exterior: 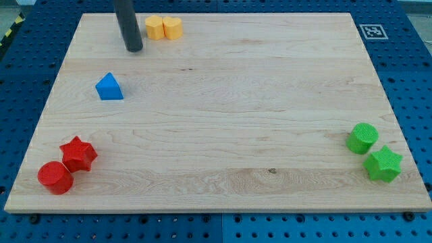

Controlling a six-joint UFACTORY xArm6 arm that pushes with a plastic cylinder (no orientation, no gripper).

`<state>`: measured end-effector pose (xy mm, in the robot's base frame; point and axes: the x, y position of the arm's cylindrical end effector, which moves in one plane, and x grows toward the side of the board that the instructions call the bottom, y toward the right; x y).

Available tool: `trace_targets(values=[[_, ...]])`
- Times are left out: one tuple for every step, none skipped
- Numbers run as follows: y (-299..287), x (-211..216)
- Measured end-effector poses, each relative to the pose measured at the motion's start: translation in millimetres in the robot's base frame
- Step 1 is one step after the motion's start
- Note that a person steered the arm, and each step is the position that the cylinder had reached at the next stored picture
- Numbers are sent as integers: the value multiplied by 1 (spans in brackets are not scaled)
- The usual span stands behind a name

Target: Push the blue triangle left to the blue cube

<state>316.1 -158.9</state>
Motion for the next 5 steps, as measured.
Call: trace_targets(values=[[28, 52], [48, 100], [48, 144], [10, 145], [-24, 137]])
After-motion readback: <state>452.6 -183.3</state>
